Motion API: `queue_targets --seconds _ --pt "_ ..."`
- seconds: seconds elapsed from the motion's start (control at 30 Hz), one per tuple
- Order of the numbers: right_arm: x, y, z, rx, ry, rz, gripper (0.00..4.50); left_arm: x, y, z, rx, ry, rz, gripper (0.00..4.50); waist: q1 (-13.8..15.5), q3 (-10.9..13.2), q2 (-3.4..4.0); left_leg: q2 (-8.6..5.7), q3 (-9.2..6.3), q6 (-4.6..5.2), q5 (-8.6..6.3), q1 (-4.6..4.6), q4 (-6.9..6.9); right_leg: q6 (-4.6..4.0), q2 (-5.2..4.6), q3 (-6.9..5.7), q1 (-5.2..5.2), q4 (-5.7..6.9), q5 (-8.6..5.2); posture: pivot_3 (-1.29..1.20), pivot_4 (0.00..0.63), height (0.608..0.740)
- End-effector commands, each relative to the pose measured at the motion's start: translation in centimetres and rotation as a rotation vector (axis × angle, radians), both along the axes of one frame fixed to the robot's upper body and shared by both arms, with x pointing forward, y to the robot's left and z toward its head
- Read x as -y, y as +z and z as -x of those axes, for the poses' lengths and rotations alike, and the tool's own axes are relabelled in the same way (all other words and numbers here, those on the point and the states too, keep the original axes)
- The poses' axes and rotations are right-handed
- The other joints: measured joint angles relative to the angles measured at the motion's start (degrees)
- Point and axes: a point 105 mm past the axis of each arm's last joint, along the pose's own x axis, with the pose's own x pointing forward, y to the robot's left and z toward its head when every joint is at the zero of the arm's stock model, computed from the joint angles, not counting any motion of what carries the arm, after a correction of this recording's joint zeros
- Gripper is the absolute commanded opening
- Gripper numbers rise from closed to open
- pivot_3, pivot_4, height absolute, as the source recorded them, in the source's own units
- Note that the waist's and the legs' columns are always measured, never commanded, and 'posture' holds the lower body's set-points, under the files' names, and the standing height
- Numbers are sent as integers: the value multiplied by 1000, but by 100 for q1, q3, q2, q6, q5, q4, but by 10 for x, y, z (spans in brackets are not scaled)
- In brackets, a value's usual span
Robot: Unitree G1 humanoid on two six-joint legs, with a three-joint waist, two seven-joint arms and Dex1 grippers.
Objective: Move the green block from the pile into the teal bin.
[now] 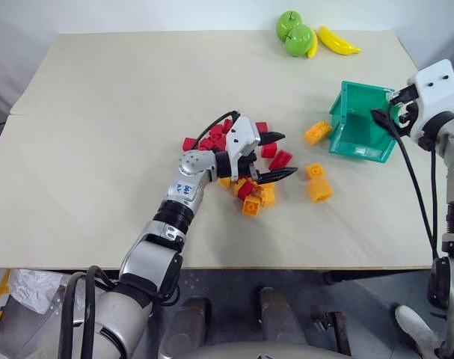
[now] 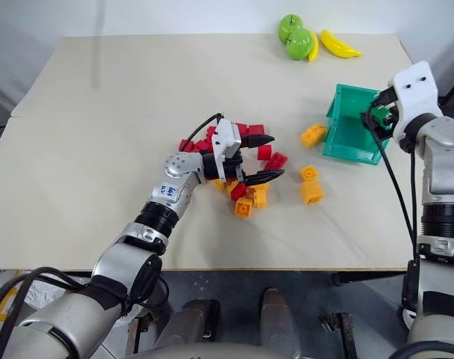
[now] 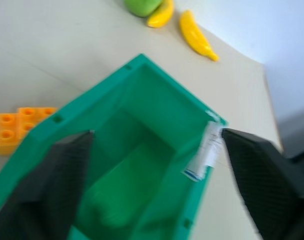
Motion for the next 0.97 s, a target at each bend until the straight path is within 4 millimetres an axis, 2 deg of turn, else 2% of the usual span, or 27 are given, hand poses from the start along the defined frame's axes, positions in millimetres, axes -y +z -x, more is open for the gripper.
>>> queue_targets --seconds 0.03,0.2,0.3,0.4,0.53,0.6,0.63,0.67,0.77,0.87,0.97 --pt "0 21 3 78 13 -3 4450 1 14 -6 27 44 21 4500 2 0 0 0 0 0 0 0 0 0 -1 0 0 0 0 0 150 740" --pt "-3 20 19 59 42 -2 4450 -6 11 -7 -1 62 11 4500 9 0 0 4 -3 1 0 -2 -1 0 -1 -2 0 -1 0 0 150 740" --pt "-20 -1 50 -27 182 -2 4450 -20 13 -5 -71 34 41 4500 44 0 0 4 -4 2 -1 -5 -3 1 -1 -2 -1 -1 0 0 150 740" --pt "-28 -29 81 -122 281 55 4450 -52 22 -9 -102 62 115 4500 47 -1 2 9 -14 4 -4 -9 -5 0 4 -7 -1 -6 0 0 150 740" --pt "-46 -56 123 -166 452 -4 4450 -102 16 -23 -120 229 65 4500 5 0 0 5 -15 11 -8 0 0 4 5 9 0 -1 2 0 150 740" --pt "-51 -65 136 -192 504 -25 4450 -118 13 -24 -131 254 51 4500 9 1 -2 6 -16 12 -8 13 4 6 7 18 7 -2 4 0 150 740" --pt "-51 -71 142 -200 517 -48 4450 -133 10 -17 -129 227 35 4500 10 2 -3 6 -15 13 -9 19 7 7 7 21 11 -5 4 0 150 740" --pt "-49 -79 146 -218 517 -77 4450 -152 7 -10 -113 213 6 4500 3 1 -4 5 -13 13 -9 24 9 8 7 24 16 -6 5 0 150 740" --pt "-45 -89 153 -237 524 -104 4450 -185 -1 -1 -135 225 -43 4500 -29 2 -6 7 13 14 -10 68 -13 4 18 51 32 -4 5 0 150 740" --pt "-42 -88 150 -213 529 -111 4450 -201 -2 3 -159 239 -42 4500 4 3 -7 16 15 19 -12 79 -8 4 16 58 43 -4 5 0 150 740" --pt "-44 -83 144 -173 532 -158 4450 -212 -3 9 -165 237 -39 4500 33 3 -7 16 2 50 -30 110 0 9 13 47 98 -26 8 0 150 740"
